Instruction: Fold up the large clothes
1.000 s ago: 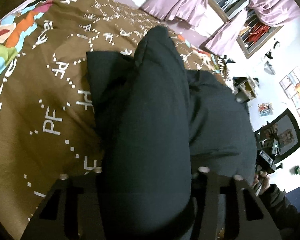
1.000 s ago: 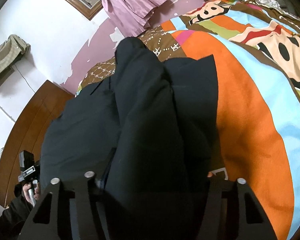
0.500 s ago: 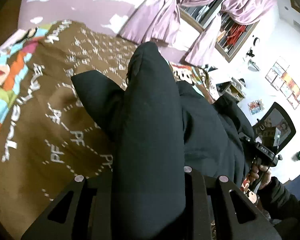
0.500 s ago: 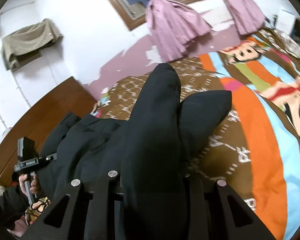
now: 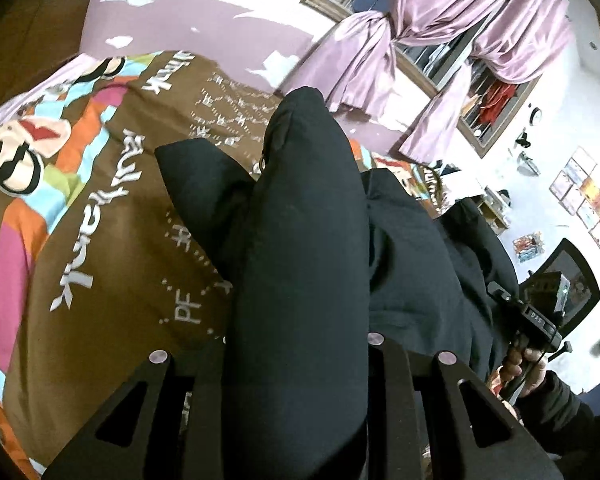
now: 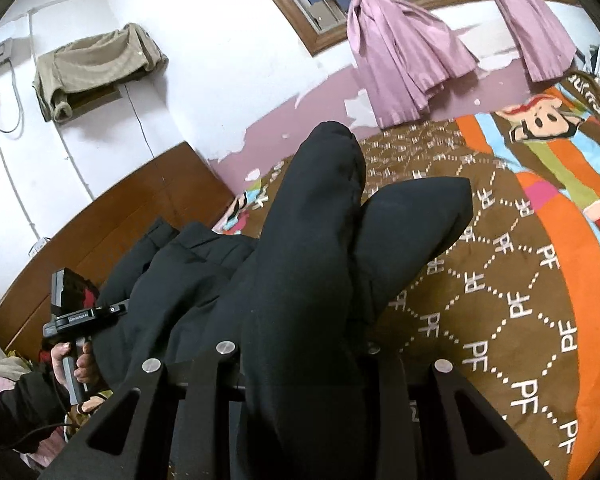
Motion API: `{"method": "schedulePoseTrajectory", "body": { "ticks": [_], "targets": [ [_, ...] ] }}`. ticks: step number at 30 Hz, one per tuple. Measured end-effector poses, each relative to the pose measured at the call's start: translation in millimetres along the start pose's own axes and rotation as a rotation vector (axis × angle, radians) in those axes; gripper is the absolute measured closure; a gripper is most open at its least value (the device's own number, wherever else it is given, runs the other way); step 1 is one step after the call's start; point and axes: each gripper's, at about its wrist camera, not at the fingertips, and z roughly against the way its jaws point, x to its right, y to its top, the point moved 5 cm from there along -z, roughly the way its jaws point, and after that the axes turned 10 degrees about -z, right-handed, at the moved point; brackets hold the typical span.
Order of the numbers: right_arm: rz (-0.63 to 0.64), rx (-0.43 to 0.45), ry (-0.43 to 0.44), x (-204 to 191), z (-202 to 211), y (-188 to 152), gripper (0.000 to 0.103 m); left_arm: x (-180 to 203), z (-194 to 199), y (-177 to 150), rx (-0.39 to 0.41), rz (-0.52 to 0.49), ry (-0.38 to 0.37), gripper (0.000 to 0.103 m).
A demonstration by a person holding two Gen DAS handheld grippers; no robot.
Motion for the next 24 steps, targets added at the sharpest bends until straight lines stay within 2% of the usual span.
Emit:
{"method": "schedulePoseTrajectory", "body": {
  "ticks": [9, 12, 14, 17, 19, 24],
  "targets": [
    [-0.105, -0.067, -0.101, 50, -18, -22, 0.079, -18, -11, -12, -0.026, 0.012, 0.057, 0.080],
    [-0.117, -0.074, -0.125, 58, -18, -25, 0.077, -23, -15, -15, -0.047, 0.021, 0.097, 0.075],
    [-0.119, -0.077, -0.138, 59, -17, -27, 0.073, -27, -18, -19, -0.067, 0.032, 0.131, 0.066],
    [-0.127, -0.087, -0.162, 63, -18, -29, 0.058, -36, -24, -26, -0.100, 0.069, 0.182, 0.056],
    [-0.125, -0.097, -0.187, 65, -19, -32, 0.044, -41, -26, -27, -0.111, 0.101, 0.202, 0.049],
    [-0.118, -0.114, -0.247, 65, -22, -37, 0.026, -44, -27, -29, -0.125, 0.127, 0.299, 0.036]
  ]
}}
